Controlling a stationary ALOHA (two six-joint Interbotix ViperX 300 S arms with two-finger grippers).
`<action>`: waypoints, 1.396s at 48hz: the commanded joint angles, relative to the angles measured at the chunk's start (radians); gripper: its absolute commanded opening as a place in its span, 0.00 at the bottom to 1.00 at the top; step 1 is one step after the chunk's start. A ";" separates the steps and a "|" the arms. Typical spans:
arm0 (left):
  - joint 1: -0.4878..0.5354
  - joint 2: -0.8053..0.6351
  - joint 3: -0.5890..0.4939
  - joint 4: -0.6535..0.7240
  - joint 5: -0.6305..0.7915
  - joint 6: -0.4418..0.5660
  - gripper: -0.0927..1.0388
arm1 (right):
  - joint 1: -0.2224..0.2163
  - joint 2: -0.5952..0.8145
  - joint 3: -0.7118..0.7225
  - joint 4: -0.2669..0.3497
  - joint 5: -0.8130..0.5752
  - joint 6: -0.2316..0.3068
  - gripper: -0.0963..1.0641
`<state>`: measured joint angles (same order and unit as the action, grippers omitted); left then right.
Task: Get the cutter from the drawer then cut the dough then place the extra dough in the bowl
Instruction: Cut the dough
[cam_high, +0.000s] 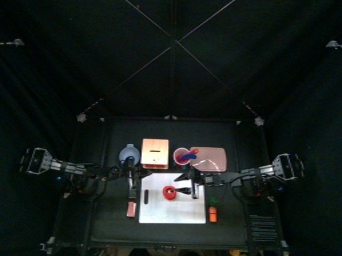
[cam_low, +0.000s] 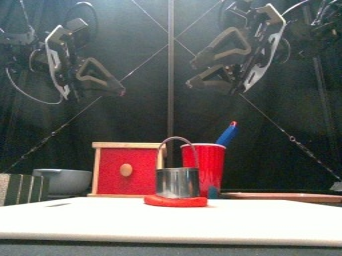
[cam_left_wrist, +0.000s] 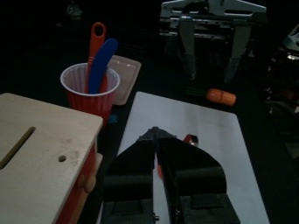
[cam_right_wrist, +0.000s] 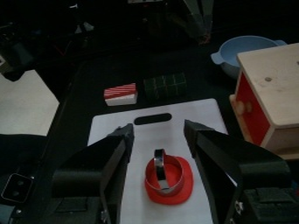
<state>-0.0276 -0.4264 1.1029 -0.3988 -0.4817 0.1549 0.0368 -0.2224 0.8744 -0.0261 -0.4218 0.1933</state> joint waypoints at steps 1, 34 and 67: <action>0.002 0.000 -0.029 0.000 -0.003 0.000 0.45 | -0.006 -0.018 -0.005 -0.025 -0.009 0.003 0.76; -0.091 0.127 -0.094 0.020 -0.015 0.003 0.45 | -0.014 -0.011 0.037 0.018 -0.087 0.003 0.74; -0.204 0.532 -0.155 0.032 -0.402 0.000 0.76 | 0.044 0.273 0.087 0.081 -0.407 -0.005 0.75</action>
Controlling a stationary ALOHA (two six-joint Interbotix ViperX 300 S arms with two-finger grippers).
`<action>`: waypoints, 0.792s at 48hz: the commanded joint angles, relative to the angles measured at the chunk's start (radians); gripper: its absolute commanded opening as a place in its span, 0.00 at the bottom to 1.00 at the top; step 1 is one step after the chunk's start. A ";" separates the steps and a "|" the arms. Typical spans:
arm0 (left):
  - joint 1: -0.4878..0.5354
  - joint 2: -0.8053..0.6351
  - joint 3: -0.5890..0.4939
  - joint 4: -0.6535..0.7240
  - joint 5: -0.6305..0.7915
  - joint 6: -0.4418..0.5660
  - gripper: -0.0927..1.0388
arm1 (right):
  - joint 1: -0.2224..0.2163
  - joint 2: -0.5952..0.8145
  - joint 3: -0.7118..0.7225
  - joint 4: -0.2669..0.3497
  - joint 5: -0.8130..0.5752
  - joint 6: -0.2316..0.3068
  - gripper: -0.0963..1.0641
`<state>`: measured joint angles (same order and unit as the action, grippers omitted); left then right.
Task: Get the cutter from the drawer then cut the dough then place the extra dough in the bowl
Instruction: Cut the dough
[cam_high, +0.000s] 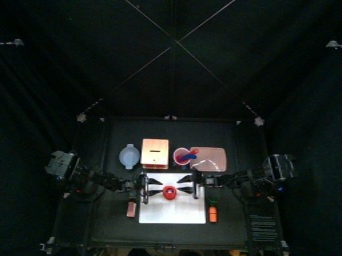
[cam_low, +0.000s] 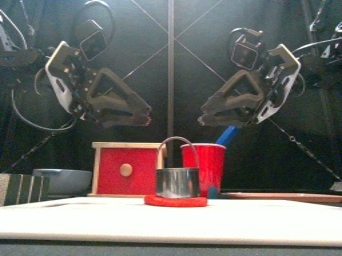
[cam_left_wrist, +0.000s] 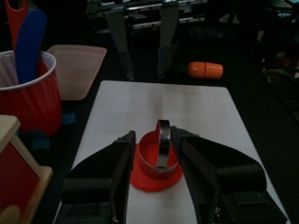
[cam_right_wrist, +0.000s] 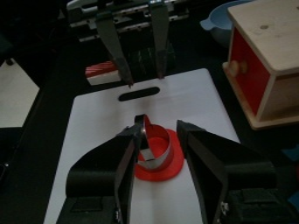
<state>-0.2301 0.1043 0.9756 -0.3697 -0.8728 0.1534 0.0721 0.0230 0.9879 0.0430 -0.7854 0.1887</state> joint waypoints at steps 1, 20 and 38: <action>-0.002 0.002 -0.029 0.003 -0.009 0.003 0.76 | 0.012 0.041 -0.029 0.018 -0.054 0.000 0.75; -0.018 0.025 -0.054 0.000 -0.008 -0.009 0.76 | 0.107 0.117 -0.035 0.130 -0.144 -0.003 0.75; -0.018 0.091 -0.103 0.000 0.051 -0.008 0.76 | 0.103 0.147 -0.043 0.130 -0.141 -0.005 0.75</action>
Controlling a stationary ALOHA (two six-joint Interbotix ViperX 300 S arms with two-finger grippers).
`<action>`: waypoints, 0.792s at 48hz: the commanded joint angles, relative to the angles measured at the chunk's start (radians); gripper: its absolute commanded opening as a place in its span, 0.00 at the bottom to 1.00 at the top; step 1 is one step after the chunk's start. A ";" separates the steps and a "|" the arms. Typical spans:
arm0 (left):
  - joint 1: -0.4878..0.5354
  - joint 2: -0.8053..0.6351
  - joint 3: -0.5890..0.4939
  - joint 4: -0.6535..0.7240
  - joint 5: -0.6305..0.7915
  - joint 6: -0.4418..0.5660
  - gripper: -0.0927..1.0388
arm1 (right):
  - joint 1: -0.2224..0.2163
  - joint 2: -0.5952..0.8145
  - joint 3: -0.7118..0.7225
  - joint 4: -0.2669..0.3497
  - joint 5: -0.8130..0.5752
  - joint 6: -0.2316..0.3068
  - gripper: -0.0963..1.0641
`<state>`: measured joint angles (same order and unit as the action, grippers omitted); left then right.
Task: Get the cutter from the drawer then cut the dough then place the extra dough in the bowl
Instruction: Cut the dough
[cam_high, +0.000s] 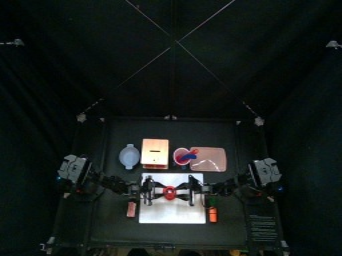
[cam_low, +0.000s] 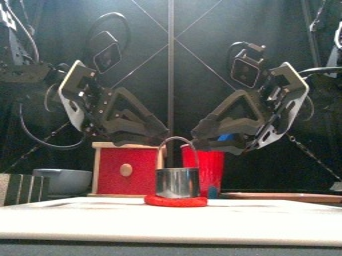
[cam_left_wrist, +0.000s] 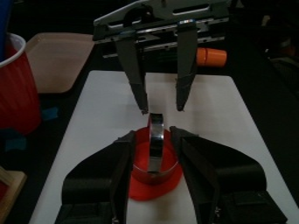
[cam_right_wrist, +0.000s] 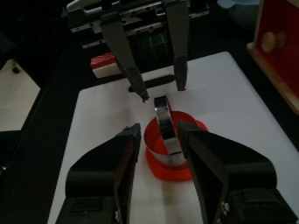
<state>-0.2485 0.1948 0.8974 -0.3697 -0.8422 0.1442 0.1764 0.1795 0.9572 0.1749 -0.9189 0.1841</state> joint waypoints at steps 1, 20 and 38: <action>0.000 0.005 -0.026 0.000 0.031 0.000 0.76 | -0.002 -0.006 -0.014 -0.003 -0.008 0.000 0.75; 0.006 0.020 -0.020 0.002 0.054 0.000 0.62 | -0.026 0.021 -0.035 -0.009 0.002 0.002 0.74; -0.003 0.046 -0.029 0.002 0.075 0.002 0.56 | -0.043 0.035 -0.040 -0.009 0.021 0.002 0.65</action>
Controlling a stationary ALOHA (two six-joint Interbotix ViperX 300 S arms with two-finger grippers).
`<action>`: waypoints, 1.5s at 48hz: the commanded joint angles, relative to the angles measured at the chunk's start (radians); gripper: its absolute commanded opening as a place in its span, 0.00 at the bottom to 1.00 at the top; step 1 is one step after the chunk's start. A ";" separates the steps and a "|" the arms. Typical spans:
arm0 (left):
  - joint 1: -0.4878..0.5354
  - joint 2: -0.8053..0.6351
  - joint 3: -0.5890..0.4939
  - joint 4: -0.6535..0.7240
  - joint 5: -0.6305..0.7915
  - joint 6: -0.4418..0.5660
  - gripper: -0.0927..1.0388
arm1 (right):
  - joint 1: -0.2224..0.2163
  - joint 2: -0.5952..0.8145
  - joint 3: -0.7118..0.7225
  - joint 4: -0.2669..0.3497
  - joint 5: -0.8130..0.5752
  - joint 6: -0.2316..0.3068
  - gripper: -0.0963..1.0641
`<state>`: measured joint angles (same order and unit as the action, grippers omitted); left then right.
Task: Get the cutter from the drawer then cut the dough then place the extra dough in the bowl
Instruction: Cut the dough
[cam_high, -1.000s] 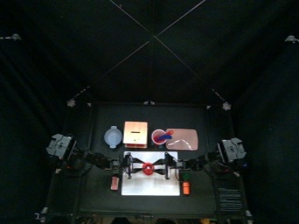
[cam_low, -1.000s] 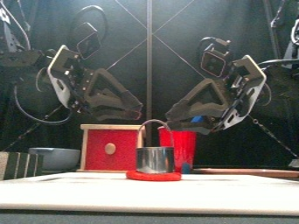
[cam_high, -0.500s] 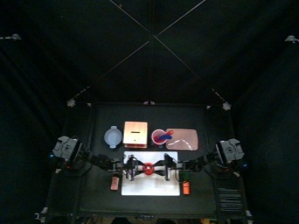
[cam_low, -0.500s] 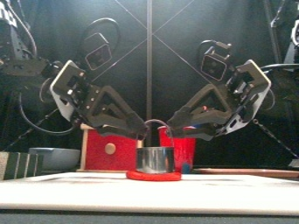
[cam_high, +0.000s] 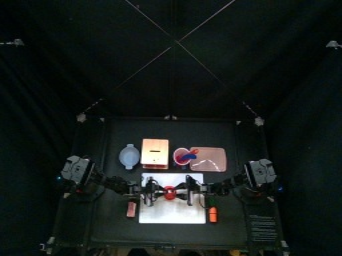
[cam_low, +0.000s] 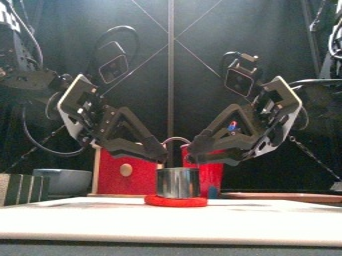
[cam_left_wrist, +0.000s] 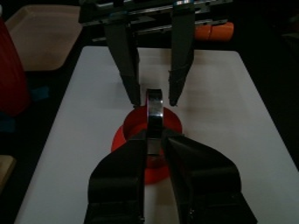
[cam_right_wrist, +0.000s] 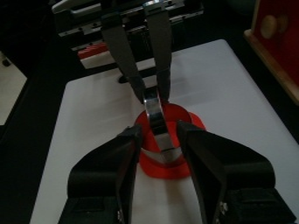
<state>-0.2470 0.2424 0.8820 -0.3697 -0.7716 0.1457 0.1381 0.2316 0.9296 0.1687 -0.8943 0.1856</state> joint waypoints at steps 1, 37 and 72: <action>-0.005 -0.002 -0.012 0.003 0.005 0.000 0.56 | -0.003 -0.017 -0.012 -0.003 -0.003 0.000 0.63; -0.043 0.064 -0.048 0.000 0.161 -0.002 0.56 | 0.034 0.055 -0.011 0.017 0.130 0.008 0.49; -0.041 0.080 -0.044 -0.009 0.161 -0.002 0.56 | 0.029 0.057 -0.025 0.012 0.173 0.003 0.49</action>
<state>-0.2592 0.3037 0.8376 -0.3820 -0.6412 0.1473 0.1672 0.2715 0.9066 0.1779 -0.7624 0.1779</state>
